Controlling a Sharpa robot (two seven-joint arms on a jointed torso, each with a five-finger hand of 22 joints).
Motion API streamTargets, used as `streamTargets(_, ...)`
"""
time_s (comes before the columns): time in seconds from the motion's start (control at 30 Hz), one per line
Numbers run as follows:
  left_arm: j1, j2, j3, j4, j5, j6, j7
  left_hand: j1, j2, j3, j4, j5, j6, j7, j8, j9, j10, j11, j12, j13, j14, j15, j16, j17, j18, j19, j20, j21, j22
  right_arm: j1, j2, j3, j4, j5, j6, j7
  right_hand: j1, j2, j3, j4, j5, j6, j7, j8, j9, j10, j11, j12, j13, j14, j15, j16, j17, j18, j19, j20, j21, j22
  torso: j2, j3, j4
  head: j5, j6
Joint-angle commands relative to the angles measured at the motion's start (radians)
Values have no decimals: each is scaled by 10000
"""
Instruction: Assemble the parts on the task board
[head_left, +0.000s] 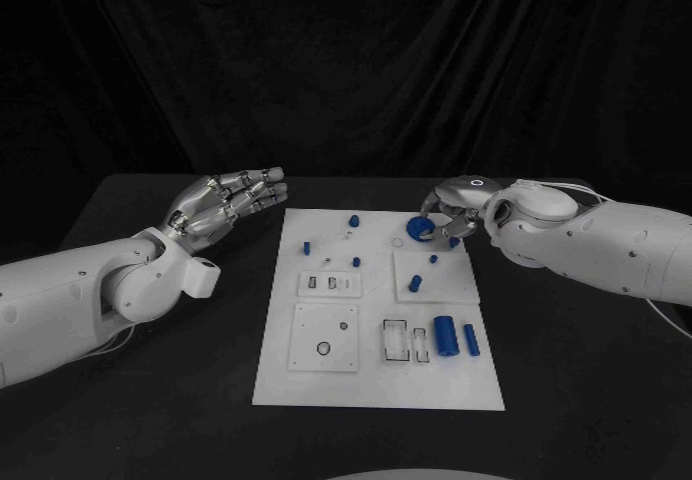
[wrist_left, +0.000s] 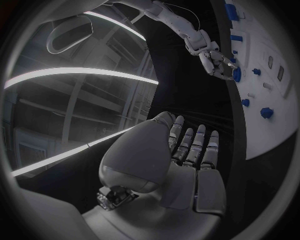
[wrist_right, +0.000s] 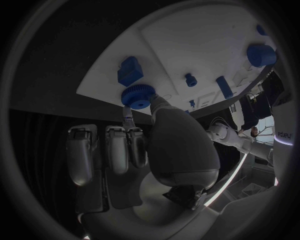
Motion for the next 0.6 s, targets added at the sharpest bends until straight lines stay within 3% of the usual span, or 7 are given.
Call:
streamTargets(0.03, -14, 6, 10, 18, 30, 138, 237, 57, -78, 72, 1, 39, 40, 40, 41, 8, -34, 0, 49, 0, -105, -1, -44, -14, -124, -58, 13, -66, -15, -66, 5, -26, 22, -223, -114, -134, 74, -30, 57, 23, 273, -107, -1, -34, 18, 1057, -8, 25, 2633, 1049, -56, 25, 2633, -77, 1043, -20, 27, 2627, 4, -2, 5, -16, -2)
streamTargets(0.1, -14, 7, 10, 17, 30, 140, 235, 57, -79, 78, 1, 39, 52, 41, 45, 9, -34, 2, 55, 1, -107, -1, -45, -14, -124, -59, 13, -66, -15, -66, 9, -26, 27, -238, -105, -107, 240, 74, 145, -17, 988, -71, 6, 31, 74, 1057, -4, 25, 2633, 1049, -49, 25, 2633, -77, 1043, -17, 27, 2627, 7, 0, 3, -25, -2)
streamTargets(0.17, -14, 8, 10, 17, 30, 139, 234, 57, -79, 78, 1, 39, 52, 41, 45, 9, -34, 2, 55, 1, -107, -1, -45, -14, -124, -59, 13, -66, -15, -66, 14, -26, 30, -249, -78, -89, 287, 107, 171, -34, 1239, -49, 2, 56, 93, 1057, -4, 25, 2633, 1049, -51, 25, 2633, -77, 1043, -15, 27, 2627, 9, 0, 4, -30, -5)
streamTargets(0.27, -15, 8, 10, 20, 30, 138, 234, 57, -79, 78, 1, 39, 52, 41, 45, 9, -34, 2, 55, 1, -107, -1, -45, -14, -124, -59, 13, -66, -15, -67, 25, -26, 22, -257, -14, -79, 381, 202, 245, -90, 1962, 92, -10, 156, 157, 1057, -13, 25, 2633, 1049, -58, 25, 2633, -77, 1043, -18, 27, 2627, 7, 0, -4, -30, -17)
streamTargets(0.37, -15, 8, 10, 26, 30, 142, 234, 57, -79, 78, 1, 39, 52, 41, 45, 9, -34, 2, 55, 1, -107, -1, -45, -14, -124, -59, 13, -66, -15, -67, 32, -26, 10, -262, 51, -75, 386, 234, 268, -106, 2233, 146, 0, 190, 181, 1057, -12, 25, 2633, 1049, -58, 25, 2633, -77, 1043, -21, 27, 2627, 8, -1, -11, -13, -31)
streamTargets(0.5, -15, -1, 10, 34, 30, 136, 229, 57, -79, 78, 1, 39, 52, 41, 45, 9, -34, 2, 55, 1, -107, -1, -45, -14, -124, -59, 13, -66, -15, -68, 41, -26, -3, -264, 118, -62, 429, 268, 347, -182, 2942, 252, 19, 248, 224, 1057, 3, 25, 2633, 1049, -48, 25, 2633, -77, 1043, -15, 27, 2627, 7, -3, -11, -1, -48)
streamTargets(0.6, -15, -9, 10, 42, 30, 137, 219, 55, -85, 89, -1, 37, 51, 44, 47, 8, -37, 7, 60, 1, -114, -3, -48, -14, -124, -59, 13, -68, -15, -68, 52, -26, -13, -265, 177, -59, 425, 260, 362, -200, 3072, 241, 26, 241, 226, 1057, 10, 25, 2633, 1049, -43, 25, 2633, -77, 1043, -10, 27, 2627, 6, -4, -11, -2, -59)
